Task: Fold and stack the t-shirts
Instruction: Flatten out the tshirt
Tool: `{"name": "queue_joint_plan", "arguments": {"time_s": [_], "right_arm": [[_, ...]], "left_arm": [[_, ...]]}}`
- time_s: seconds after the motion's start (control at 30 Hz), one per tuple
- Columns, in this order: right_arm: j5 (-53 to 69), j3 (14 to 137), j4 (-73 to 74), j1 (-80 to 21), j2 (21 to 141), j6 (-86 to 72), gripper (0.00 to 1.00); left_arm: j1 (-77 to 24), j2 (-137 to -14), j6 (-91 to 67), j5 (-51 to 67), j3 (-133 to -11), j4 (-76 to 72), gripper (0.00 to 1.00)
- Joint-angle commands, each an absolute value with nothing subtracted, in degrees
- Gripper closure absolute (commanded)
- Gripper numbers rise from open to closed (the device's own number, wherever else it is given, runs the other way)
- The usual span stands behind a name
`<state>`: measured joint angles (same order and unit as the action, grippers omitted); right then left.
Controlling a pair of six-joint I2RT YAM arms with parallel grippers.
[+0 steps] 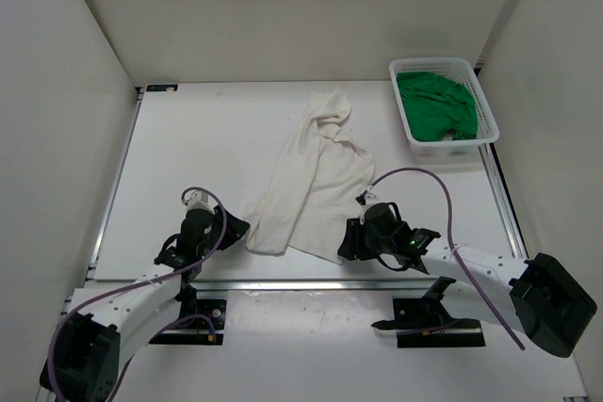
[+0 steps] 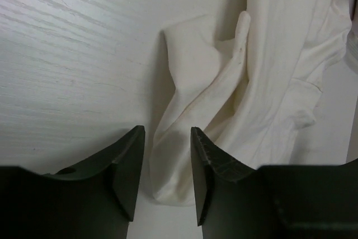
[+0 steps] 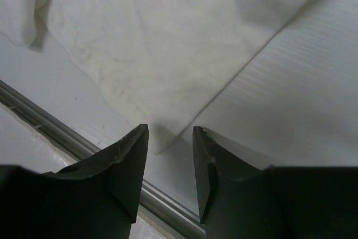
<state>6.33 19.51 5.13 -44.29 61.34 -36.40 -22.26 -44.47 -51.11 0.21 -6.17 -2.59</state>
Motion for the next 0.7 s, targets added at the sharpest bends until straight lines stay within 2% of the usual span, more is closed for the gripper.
{"name": "queue_joint_plan", "arguments": {"time_s": [0.0,0.1,0.17,0.27,0.33,0.43,0.5,0.57,0.67], "right_arm": [[3.17,19.78,8.6,-46.31,63.36,-38.85,0.63],[2.2,21.62,11.15,-47.02,66.26,-38.59,0.62],[0.97,22.67,12.91,-47.9,68.37,-38.32,0.67],[0.52,23.9,13.45,-47.2,71.79,-37.62,0.84],[1.05,23.99,12.4,-46.67,73.47,-37.45,0.98],[0.44,24.87,12.92,-45.53,73.66,-37.44,1.0],[-2.09,25.49,14.4,-45.18,69.64,-38.05,1.0],[-3.78,25.23,16.95,-42.56,64.79,-38.23,1.0],[-5.09,23.64,24.58,-35.72,52.35,-38.15,0.99]], "left_arm": [[-23.38,-47.63,-50.8,1.05,-7.82,-8.26,0.53],[-24.43,-49.74,-50.88,0.62,-8.7,-10.01,0.62],[-24.35,-50.36,-50.89,0.7,-8.79,-11.33,0.7],[-24.61,-51.5,-51.59,0.35,-9.49,-11.87,0.86],[-25.31,-52.12,-51.33,-1.74,-11.24,-10.29,0.98],[-24.52,-51.6,-51.06,-2.2,-12.57,-9.49,1.0],[-22.78,-50.37,-50.72,-1.85,-12.92,-8.44,1.0],[-18.65,-48.26,-49.4,-1.15,-13.8,-5.03,1.0],[-6.72,-42.03,-46.77,2.45,-16.87,1.38,1.0]]}}
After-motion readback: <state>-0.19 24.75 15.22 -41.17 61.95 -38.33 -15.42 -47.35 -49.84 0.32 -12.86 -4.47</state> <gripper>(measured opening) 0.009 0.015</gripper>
